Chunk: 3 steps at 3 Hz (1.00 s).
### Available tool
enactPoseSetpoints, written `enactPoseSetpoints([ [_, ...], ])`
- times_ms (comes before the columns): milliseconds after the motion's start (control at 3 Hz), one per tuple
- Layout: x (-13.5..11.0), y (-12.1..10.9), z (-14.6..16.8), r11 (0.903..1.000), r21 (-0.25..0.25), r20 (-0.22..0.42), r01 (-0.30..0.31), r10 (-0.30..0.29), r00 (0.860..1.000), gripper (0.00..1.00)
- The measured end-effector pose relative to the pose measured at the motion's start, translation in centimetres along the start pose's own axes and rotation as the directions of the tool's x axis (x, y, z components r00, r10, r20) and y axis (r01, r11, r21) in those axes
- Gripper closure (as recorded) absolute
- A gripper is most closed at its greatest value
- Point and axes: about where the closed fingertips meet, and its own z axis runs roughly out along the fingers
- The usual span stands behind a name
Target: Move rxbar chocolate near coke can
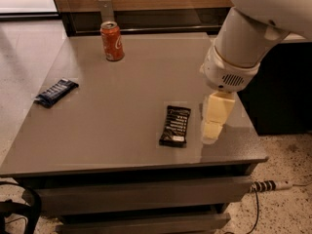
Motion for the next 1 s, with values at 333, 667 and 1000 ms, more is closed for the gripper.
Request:
enactPoseSetpoints([
  [333, -0.8, -0.5, 2.2, 0.9999, -0.007, -0.040, -0.008, 0.007, 0.999, 0.00],
  [667, -1.4, -1.0, 4.1, 0.9994, -0.027, -0.039, -0.019, 0.018, 0.999, 0.00],
  [1000, -2.2, -1.2, 5.8, 0.9970, -0.065, -0.019, -0.043, 0.041, 0.999, 0.00],
])
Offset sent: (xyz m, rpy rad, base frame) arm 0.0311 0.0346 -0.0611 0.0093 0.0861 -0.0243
